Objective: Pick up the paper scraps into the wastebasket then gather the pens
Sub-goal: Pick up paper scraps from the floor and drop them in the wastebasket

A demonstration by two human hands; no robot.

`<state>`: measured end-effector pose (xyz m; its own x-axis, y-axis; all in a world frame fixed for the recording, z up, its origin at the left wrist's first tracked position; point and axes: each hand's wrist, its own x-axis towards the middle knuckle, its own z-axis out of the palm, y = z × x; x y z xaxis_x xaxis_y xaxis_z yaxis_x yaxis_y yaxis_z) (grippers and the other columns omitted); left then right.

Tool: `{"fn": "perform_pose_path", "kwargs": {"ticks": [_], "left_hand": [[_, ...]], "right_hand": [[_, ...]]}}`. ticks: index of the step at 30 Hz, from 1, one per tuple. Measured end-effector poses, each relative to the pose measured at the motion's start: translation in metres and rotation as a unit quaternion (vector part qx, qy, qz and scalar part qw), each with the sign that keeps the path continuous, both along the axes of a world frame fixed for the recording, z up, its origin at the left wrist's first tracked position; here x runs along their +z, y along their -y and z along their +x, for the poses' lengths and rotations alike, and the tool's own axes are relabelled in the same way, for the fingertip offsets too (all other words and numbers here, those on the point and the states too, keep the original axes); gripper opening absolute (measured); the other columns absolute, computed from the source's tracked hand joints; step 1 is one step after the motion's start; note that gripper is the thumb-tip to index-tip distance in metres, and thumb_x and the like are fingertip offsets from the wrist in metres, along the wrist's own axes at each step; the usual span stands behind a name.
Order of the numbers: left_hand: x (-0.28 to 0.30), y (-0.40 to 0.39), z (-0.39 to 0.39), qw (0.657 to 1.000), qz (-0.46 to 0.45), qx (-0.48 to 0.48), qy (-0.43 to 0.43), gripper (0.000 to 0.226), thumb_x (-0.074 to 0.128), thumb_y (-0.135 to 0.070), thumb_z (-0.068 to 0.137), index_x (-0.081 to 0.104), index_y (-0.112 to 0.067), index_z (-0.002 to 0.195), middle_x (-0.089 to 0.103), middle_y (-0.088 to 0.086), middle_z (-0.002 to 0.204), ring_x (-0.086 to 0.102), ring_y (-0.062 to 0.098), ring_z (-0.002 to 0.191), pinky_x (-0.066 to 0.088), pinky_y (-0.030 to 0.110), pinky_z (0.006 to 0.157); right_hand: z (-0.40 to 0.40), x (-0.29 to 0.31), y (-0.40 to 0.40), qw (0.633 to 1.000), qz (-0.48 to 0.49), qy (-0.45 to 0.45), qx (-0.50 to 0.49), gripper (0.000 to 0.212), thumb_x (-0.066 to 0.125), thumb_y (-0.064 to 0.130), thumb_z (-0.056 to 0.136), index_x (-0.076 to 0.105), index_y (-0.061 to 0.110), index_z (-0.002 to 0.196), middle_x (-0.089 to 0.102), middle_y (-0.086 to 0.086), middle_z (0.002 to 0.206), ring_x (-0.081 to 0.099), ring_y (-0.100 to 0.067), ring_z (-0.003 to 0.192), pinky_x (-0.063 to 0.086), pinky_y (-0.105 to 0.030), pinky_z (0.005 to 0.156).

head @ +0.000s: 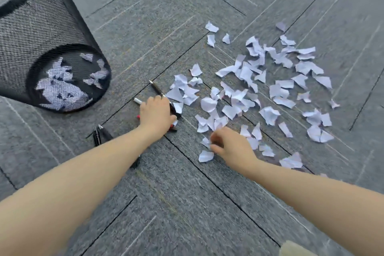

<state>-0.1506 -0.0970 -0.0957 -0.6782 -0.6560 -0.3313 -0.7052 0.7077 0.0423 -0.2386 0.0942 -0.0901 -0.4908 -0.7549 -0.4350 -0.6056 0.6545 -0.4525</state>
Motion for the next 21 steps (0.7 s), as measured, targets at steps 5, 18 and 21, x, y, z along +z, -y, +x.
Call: {"fn": "perform_pose_path", "kwargs": {"ticks": [5,18,21], "left_hand": [[-0.003,-0.003,0.004,0.992,0.086,0.084,-0.033,0.014,0.062,-0.022,0.083,0.063,-0.016,0.096,0.063,0.009,0.110,0.056,0.031,0.107,0.044,0.040,0.088],[-0.003,-0.021,0.027,0.997,0.059,0.035,-0.032,0.026,0.061,-0.028,0.087,0.050,-0.013,0.106,0.066,0.008,0.104,0.060,0.031,0.098,0.042,0.039,0.080],[-0.001,-0.022,0.028,0.993,0.107,0.053,-0.015,0.017,0.057,-0.026,0.090,0.049,-0.014,0.097,0.066,0.008,0.097,0.060,0.031,0.089,0.042,0.037,0.075]], "right_hand": [[0.011,-0.007,0.008,0.998,-0.004,-0.015,-0.056,0.014,0.061,0.027,0.086,0.062,0.020,0.098,0.062,0.000,0.103,0.059,-0.022,0.094,0.047,-0.040,0.084],[-0.005,-0.010,0.006,0.997,-0.036,0.045,-0.060,0.010,0.062,0.025,0.087,0.070,0.020,0.085,0.054,0.013,0.078,0.059,-0.014,0.083,0.052,-0.036,0.074],[-0.002,-0.012,0.006,0.996,-0.046,0.038,-0.059,0.008,0.064,0.024,0.085,0.067,0.020,0.092,0.058,0.010,0.086,0.058,-0.013,0.084,0.050,-0.032,0.074]]}}
